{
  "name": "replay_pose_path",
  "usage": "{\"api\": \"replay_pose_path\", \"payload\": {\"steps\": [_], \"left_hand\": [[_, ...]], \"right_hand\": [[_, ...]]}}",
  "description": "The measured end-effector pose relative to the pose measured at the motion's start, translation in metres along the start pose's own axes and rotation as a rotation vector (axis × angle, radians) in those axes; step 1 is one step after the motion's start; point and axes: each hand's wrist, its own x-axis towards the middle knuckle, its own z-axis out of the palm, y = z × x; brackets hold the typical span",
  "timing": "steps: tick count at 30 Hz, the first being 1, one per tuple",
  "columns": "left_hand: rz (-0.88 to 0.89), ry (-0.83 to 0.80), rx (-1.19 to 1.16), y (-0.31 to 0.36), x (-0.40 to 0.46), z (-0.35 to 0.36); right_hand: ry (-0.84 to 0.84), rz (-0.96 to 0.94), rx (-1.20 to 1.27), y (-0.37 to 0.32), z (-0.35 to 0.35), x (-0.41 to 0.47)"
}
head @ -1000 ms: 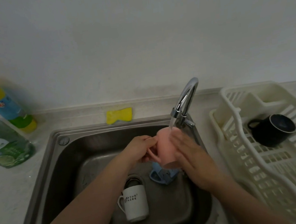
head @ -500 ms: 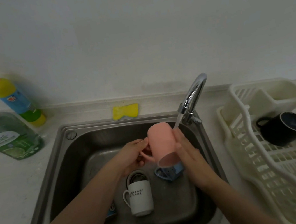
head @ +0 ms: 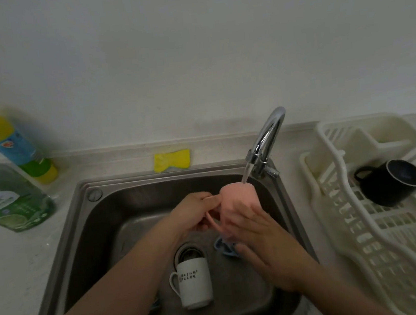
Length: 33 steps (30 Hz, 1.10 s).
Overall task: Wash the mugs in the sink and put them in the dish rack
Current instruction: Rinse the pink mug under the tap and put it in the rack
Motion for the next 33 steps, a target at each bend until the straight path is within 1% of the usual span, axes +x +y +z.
{"api": "replay_pose_path", "payload": {"steps": [1,3,4,6,7,8,9,12,13,16,18,20,21,22,23,24,26,28,30,32,33], "left_hand": [[-0.002,-0.015,0.02,0.001,0.001,0.002],[-0.005,-0.038,0.017,0.005,0.004,0.007],[-0.009,-0.039,0.006,0.007,0.005,0.008],[-0.017,-0.024,0.018,0.009,0.007,0.005],[-0.022,-0.021,0.029,0.007,0.008,0.003],[-0.025,-0.02,0.032,0.006,0.008,0.002],[-0.028,-0.02,0.031,0.003,0.008,0.002],[-0.037,-0.005,-0.017,0.0,0.007,0.002],[-0.04,0.012,-0.048,-0.001,0.007,-0.001],[-0.043,0.042,-0.117,-0.002,0.002,-0.014],[-0.042,0.02,-0.109,-0.005,-0.002,-0.016],[-0.051,0.004,-0.12,-0.009,-0.005,-0.011],[-0.053,0.012,-0.138,-0.01,-0.005,-0.009],[-0.056,0.028,-0.156,-0.011,-0.005,-0.009],[-0.058,0.045,-0.165,-0.01,-0.005,-0.01],[-0.059,0.054,-0.167,-0.01,-0.005,-0.012],[-0.045,0.043,-0.124,-0.009,-0.007,-0.012],[-0.032,0.015,-0.044,-0.005,-0.009,-0.006],[-0.023,0.012,-0.013,-0.001,-0.009,0.002],[-0.032,0.036,0.001,0.003,-0.008,0.002],[-0.039,0.041,-0.004,0.003,-0.007,0.002]], "right_hand": [[0.028,0.013,0.002,0.008,-0.002,0.007],[0.075,0.141,0.042,0.02,-0.012,0.025],[0.088,0.16,0.045,0.019,-0.014,0.028],[0.106,0.06,0.054,0.01,-0.01,0.018],[0.069,0.01,0.045,0.008,-0.004,0.007],[0.037,-0.016,0.035,0.009,0.001,-0.001],[0.023,0.006,0.051,0.015,0.003,0.0],[0.12,0.261,0.175,0.031,0.0,0.016],[0.126,0.283,0.208,0.026,-0.001,0.016],[0.083,0.195,0.294,0.003,0.01,-0.005],[0.098,0.234,0.403,0.001,0.01,-0.001],[0.157,0.435,0.599,0.006,0.002,0.018],[0.158,0.504,0.661,0.004,-0.001,0.023],[0.162,0.47,0.656,-0.003,-0.001,0.019],[0.145,0.394,0.582,-0.012,-0.001,0.012],[0.09,0.331,0.495,-0.021,0.0,0.004],[0.029,0.23,0.339,-0.023,0.008,-0.003],[0.066,0.239,0.287,-0.008,0.005,0.015],[0.122,0.227,0.158,0.001,-0.004,0.03],[0.141,0.112,0.074,-0.003,-0.002,0.02],[0.105,0.064,0.067,-0.005,0.002,0.008]]}}
